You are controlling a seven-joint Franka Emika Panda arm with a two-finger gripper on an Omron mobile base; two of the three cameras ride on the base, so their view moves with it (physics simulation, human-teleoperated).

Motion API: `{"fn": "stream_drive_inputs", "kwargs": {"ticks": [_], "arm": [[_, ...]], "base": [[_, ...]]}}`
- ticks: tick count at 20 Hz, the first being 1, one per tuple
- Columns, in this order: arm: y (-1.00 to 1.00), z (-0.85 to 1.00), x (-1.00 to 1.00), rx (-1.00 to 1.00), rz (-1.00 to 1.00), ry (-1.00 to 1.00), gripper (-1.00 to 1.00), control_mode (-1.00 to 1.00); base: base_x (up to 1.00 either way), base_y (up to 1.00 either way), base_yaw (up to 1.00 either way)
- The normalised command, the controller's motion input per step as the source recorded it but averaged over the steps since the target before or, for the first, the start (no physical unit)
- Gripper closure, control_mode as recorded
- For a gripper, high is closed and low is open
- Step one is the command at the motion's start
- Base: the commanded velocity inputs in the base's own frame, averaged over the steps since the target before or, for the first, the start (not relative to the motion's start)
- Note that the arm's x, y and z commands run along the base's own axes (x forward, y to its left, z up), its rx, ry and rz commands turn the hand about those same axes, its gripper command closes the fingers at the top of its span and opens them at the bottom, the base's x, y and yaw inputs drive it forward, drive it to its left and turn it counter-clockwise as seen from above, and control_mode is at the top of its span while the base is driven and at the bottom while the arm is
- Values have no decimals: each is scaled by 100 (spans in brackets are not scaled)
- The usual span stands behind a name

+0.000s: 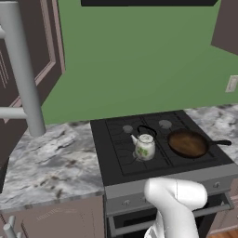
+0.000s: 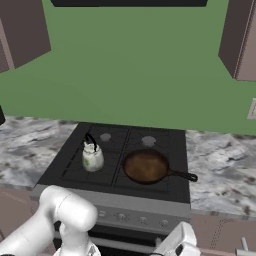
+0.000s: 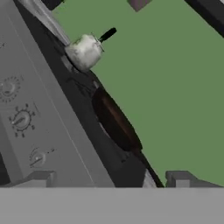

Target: Pick the pan from the cabinet and place it on the stove. Then turn on the stove burner for the pan.

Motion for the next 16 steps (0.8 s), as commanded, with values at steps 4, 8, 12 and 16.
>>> {"fn": "stream_drive_inputs", "kwargs": {"ticks": [4,8,12,16], "arm": [[4,11,-26,43,8,9,-100,-100],[10,9,-2,43,10,10,-100,-100],[4,7,0,38,11,5,-100,-100],[5,1,0,34,5,2,-100,-100]], "base": [[0,0,0],[0,0,0],[0,0,0],[0,0,0]]}}
